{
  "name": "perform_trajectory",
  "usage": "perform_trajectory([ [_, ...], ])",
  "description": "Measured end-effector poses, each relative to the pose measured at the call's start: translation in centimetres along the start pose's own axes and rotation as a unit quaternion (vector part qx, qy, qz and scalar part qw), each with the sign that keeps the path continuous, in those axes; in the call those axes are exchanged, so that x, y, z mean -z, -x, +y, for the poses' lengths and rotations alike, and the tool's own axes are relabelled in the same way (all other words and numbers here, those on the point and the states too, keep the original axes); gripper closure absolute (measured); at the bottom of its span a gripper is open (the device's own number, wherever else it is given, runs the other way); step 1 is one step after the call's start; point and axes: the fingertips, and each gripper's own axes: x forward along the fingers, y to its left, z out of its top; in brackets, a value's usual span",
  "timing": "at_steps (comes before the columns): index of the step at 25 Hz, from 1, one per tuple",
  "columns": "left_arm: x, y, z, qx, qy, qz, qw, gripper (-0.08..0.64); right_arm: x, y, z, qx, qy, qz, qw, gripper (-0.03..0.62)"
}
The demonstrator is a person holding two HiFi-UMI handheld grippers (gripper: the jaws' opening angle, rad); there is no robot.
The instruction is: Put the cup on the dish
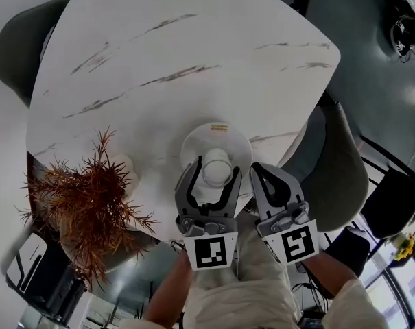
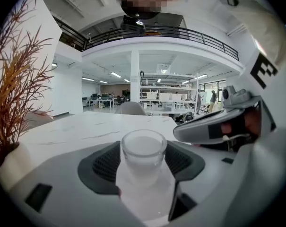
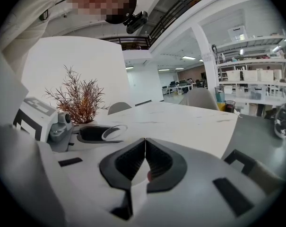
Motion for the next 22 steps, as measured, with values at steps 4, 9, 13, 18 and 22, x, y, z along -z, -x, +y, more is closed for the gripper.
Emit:
perform_trajectory([
  [4, 0.0, 0.6, 0.2, -0.001, -0.005, 0.009, 0.9999, 0.247, -1.2, 0.6, -0.1, 0.017, 0.008, -0.014, 1.000, 0.586],
  [9, -0.2, 3.0, 0.1, -0.001, 0.010, 0.015, 0.9998, 0.242, -2.2, 1.5, 0.1, 0.031, 0.016, -0.025, 0.999, 0.586],
  [13, -0.9, 5.8, 0.1, -0.010, 0.014, 0.019, 0.9997, 0.244, -3.8, 2.9, 0.7, 0.040, 0.020, -0.032, 0.998, 0.586],
  [18, -3.3, 8.6, 0.7, -0.044, 0.051, -0.001, 0.9977, 0.336, -6.2, 4.8, 1.6, 0.047, 0.017, -0.045, 0.998, 0.586],
  [22, -5.1, 10.6, 2.2, -0.103, 0.139, -0.023, 0.9846, 0.534, -8.4, 6.1, 1.9, 0.054, 0.015, -0.050, 0.997, 0.586],
])
